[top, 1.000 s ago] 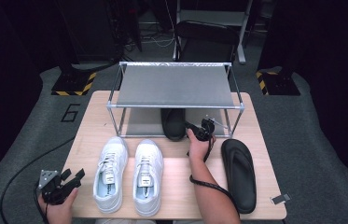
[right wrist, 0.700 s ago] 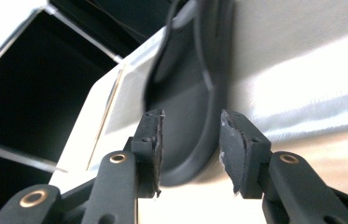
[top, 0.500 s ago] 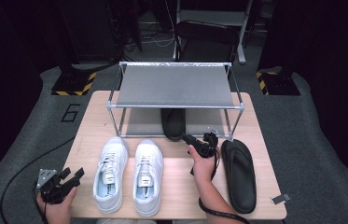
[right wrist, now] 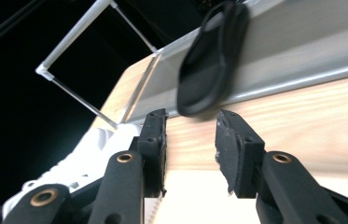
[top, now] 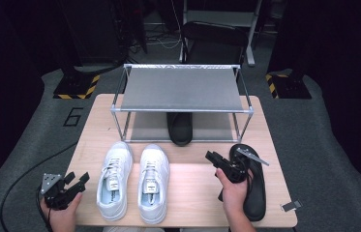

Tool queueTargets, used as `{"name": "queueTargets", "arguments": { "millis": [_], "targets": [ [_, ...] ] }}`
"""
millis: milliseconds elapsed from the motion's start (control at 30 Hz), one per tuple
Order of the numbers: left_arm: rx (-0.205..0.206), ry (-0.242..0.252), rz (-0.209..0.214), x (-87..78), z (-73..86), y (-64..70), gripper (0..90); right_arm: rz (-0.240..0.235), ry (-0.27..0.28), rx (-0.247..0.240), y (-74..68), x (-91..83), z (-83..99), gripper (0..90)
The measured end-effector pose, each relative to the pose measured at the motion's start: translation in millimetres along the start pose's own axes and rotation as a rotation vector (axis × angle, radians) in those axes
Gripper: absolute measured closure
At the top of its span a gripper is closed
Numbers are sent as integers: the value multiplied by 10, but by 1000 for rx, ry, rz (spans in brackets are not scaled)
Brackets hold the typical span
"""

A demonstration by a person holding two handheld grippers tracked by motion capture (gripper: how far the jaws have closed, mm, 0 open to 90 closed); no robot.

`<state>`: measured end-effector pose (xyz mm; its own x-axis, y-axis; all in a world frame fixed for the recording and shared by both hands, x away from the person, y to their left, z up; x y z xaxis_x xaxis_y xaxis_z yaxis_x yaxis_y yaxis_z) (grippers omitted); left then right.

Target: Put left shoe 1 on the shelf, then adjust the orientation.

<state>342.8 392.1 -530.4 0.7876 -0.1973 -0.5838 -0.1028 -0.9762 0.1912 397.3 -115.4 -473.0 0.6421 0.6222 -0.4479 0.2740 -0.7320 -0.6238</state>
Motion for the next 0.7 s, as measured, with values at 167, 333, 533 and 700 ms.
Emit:
{"name": "queueTargets", "arguments": {
  "millis": [167,333,533,700],
  "targets": [
    [0,-8,6,23,-3,10,378,37,3,-21,112,-205,70,652],
    [1,-5,4,19,3,-3,378,68,-8,-40,234,-391,164,653],
    [3,-3,2,37,-2,16,378,186,16,-72,458,-599,218,649],
    [4,-7,2,57,-3,25,378,232,16,-36,656,-668,290,641]
  ]
}}
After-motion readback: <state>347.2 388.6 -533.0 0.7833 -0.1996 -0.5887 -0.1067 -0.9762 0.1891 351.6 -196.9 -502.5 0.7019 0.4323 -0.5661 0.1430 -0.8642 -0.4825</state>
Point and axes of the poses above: each handheld gripper's, and its own axes: x roughly forward along the jaws, z roughly out of its underside, y roughly to its right, the point moved 4 cm from there along x, roughly forward along the jaws, and after that the axes turned 10 degrees about -y, right-handed, at the moved point
